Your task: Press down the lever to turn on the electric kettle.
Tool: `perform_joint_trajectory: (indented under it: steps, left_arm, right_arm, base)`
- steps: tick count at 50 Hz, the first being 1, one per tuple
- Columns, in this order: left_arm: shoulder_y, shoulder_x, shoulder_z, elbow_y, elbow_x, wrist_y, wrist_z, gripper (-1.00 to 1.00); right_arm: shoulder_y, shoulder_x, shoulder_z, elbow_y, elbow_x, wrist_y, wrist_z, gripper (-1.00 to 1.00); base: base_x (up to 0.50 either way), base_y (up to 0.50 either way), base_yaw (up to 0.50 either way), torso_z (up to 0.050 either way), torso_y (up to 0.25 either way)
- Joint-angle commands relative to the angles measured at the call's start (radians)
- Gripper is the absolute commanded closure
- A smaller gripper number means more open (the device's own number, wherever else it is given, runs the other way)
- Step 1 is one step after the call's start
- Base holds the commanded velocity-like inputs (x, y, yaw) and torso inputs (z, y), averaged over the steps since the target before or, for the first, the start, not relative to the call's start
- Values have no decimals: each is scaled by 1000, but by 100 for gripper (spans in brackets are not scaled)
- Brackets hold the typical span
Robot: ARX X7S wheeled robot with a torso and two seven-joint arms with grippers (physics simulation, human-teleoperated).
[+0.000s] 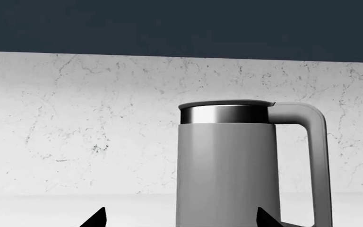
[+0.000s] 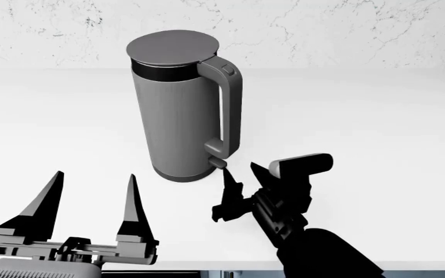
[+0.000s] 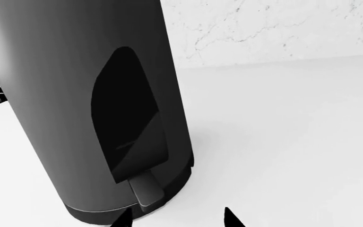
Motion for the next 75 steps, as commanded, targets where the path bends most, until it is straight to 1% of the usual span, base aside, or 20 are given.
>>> perform_joint_trajectory:
  steps: [1, 33, 75]
  left_arm:
    - [3, -4, 4, 2, 2, 3, -5, -100]
    - [-3, -15, 12, 2, -6, 2, -15, -100]
    - [-10, -29, 15, -5, -18, 9, -27, -100]
  right_arm:
    - [0, 0, 5, -4, 16, -12, 1, 100]
    - [31, 16, -26, -27, 31, 12, 24, 100]
    - [67, 5, -54, 55, 33, -26, 21, 100]
  base:
    - [0, 0, 0, 0, 0]
    - [0, 0, 0, 0, 0]
    - [0, 0, 0, 0, 0]
